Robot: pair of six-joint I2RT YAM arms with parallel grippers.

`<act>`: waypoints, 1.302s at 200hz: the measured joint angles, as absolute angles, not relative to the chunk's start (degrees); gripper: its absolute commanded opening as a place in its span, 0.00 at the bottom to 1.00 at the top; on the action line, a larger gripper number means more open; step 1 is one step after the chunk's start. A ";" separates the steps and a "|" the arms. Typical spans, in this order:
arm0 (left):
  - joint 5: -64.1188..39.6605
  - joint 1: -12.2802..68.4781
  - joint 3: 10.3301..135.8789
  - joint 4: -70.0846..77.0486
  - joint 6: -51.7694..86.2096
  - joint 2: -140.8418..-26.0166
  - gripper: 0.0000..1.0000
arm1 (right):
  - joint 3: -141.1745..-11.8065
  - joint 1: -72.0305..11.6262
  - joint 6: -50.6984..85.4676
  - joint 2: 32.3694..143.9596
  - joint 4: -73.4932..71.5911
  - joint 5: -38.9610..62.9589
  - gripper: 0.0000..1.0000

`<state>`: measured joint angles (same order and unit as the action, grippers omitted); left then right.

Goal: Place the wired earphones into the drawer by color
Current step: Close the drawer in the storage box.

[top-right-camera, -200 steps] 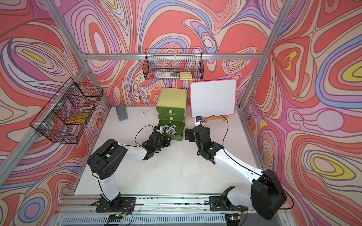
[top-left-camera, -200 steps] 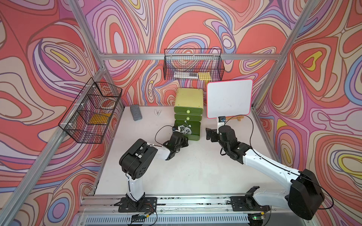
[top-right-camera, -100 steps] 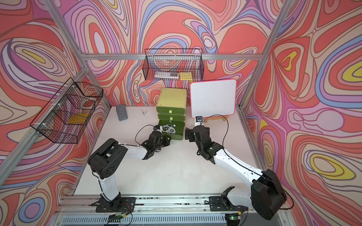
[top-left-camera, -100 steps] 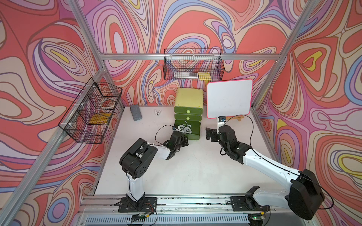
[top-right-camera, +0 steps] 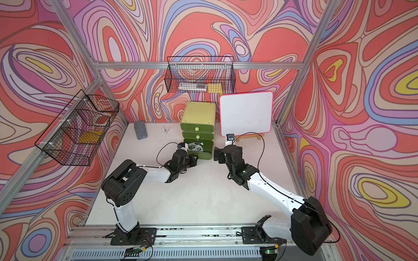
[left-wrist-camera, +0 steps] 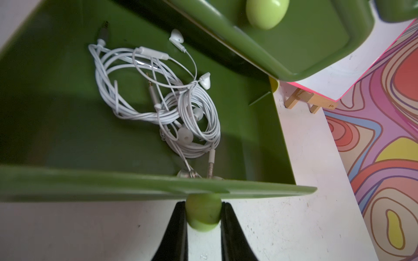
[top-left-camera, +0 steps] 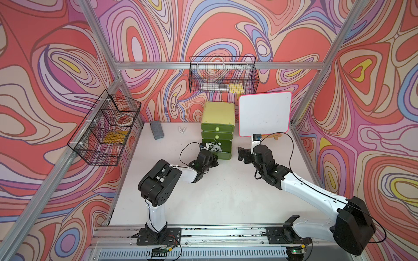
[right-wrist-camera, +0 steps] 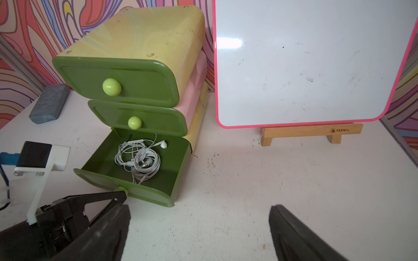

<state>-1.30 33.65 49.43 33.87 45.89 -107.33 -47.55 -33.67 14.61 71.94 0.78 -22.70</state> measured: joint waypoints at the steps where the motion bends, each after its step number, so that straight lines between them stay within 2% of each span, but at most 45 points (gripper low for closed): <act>1: -1.30 33.65 49.45 33.87 45.89 -107.33 0.20 | -47.55 -33.67 14.63 71.92 0.78 -22.70 0.98; 260: 0.62 31.99 60.47 35.70 44.95 -117.69 0.18 | -44.40 -33.67 14.66 64.95 -0.62 -22.76 0.97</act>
